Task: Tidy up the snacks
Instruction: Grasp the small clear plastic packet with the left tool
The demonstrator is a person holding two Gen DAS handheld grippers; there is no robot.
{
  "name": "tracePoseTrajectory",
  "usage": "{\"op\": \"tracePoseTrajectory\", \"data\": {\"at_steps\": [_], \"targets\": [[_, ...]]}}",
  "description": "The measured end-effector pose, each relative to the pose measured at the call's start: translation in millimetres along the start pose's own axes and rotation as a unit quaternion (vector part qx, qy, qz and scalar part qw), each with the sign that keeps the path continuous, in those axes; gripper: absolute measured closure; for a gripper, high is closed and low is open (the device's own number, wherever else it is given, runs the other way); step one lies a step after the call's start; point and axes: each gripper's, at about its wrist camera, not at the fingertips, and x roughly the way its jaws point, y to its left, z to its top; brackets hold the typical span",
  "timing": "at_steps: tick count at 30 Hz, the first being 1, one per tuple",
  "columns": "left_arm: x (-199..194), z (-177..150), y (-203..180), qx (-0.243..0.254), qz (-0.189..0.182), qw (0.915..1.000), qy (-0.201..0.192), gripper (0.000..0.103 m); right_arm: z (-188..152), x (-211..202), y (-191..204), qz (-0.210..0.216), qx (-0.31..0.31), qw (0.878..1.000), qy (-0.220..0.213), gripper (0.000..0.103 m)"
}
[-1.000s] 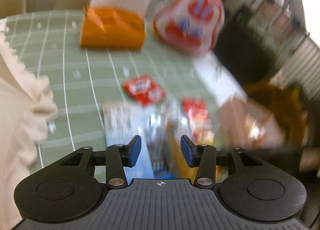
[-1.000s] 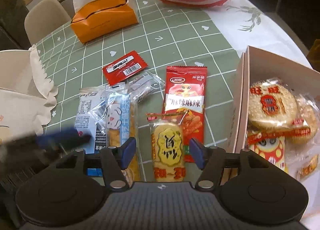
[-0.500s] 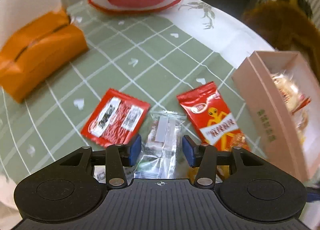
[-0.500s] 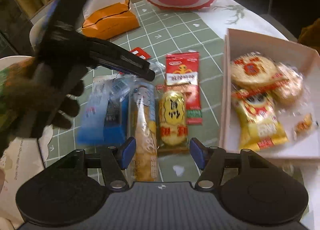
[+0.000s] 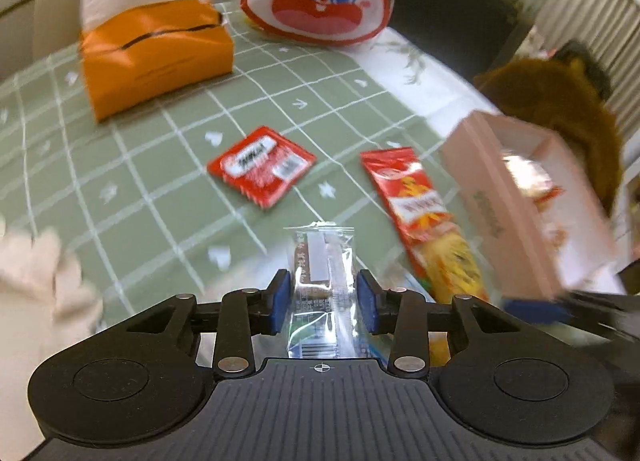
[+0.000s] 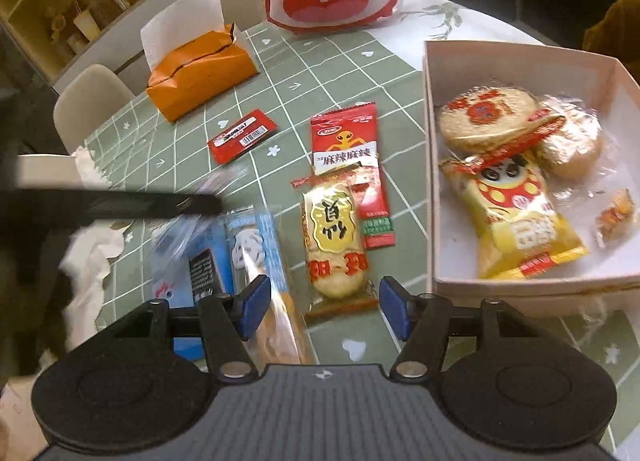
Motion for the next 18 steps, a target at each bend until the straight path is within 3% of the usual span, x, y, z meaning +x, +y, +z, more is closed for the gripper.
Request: {"op": "tracePoseTrajectory", "data": {"at_steps": [6,7,10,12,18], "targets": [[-23,-42,-14,-0.027,-0.038,0.9988,0.013,0.061,9,18,8,-0.007,0.016,1.000,-0.020,0.044],[-26,-50,-17,-0.033,-0.042,0.9985,0.015,0.061,11,19,8,-0.008,0.016,1.000,-0.020,0.048],[-35,-70,-29,-0.054,-0.065,0.9964,0.012,0.062,12,19,8,-0.007,0.009,1.000,-0.009,0.074],[-42,-80,-38,-0.061,-0.078,0.9950,0.010,0.062,8,14,5,0.006,0.007,1.000,0.001,0.080],[-54,-91,-62,-0.064,-0.071,0.9954,0.007,0.061,-28,-8,-7,0.040,0.022,0.999,0.031,0.081]]}}
